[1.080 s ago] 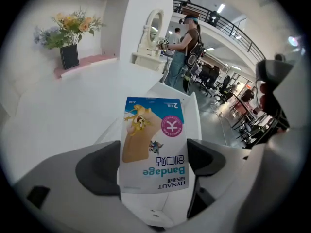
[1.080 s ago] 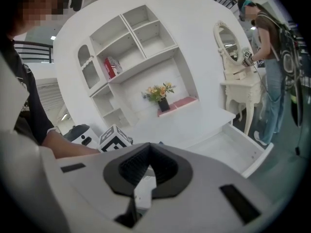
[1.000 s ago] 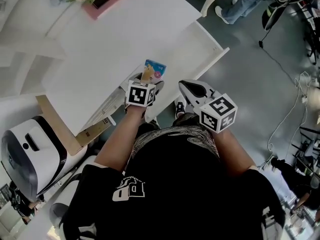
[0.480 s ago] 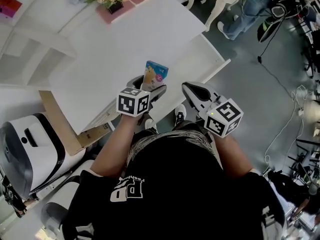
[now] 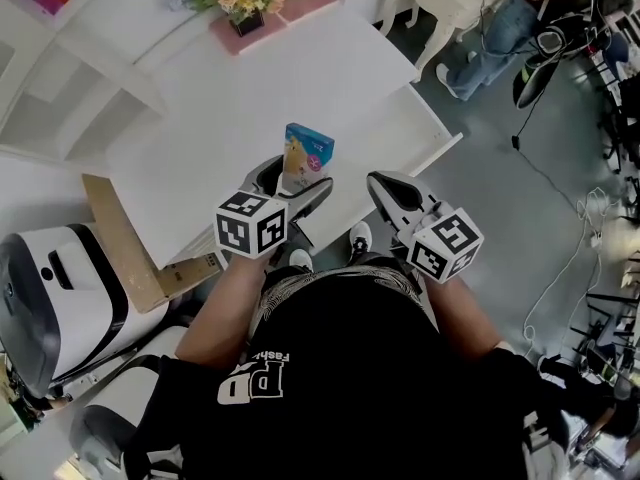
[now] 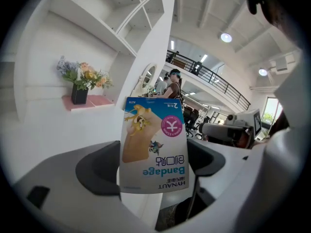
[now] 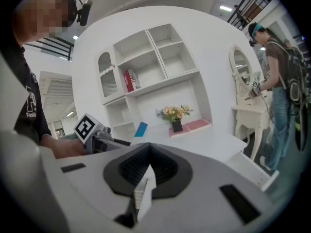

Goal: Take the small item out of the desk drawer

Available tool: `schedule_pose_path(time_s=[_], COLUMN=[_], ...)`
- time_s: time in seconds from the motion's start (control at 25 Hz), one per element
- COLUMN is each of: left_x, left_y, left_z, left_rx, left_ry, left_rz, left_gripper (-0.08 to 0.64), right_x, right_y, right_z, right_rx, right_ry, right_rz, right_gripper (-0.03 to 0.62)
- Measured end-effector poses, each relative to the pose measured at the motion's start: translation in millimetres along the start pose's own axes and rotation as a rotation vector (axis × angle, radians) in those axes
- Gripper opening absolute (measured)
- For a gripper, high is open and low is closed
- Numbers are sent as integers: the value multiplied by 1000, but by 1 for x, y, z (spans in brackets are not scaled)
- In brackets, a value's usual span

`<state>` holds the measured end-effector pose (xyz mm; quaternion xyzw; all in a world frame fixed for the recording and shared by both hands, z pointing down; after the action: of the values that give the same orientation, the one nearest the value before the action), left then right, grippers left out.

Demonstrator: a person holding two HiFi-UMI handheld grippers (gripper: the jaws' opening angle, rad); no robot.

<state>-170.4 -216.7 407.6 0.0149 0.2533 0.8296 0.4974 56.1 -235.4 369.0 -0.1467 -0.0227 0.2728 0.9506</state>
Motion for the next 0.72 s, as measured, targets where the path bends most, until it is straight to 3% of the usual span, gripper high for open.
schedule_pose_path(time_s=[0.44,0.72], left_x=[44,58], left_y=[-11,-14], left_z=[-24,-31], left_rx=[-28,-37], left_ry=[-105,-105], left_rz=[71,85], left_gripper=[425,425], right_x=[-8,-11], right_y=[31,38], right_z=[-12,-17], right_rx=[51,53], right_ry=[-44,-50], right_rz=[15,102], right_gripper=[8,9])
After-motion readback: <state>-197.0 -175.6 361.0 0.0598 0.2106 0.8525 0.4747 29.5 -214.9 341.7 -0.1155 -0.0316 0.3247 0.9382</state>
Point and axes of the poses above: the fingertips, and each gripper's own axes: x backward along the fingers, y to its left, z out of its underside, the point moved 9 cm from there along x, backward along the fingers, and after that the axes turned 14 degrees about -y, right-handed, at the moved point
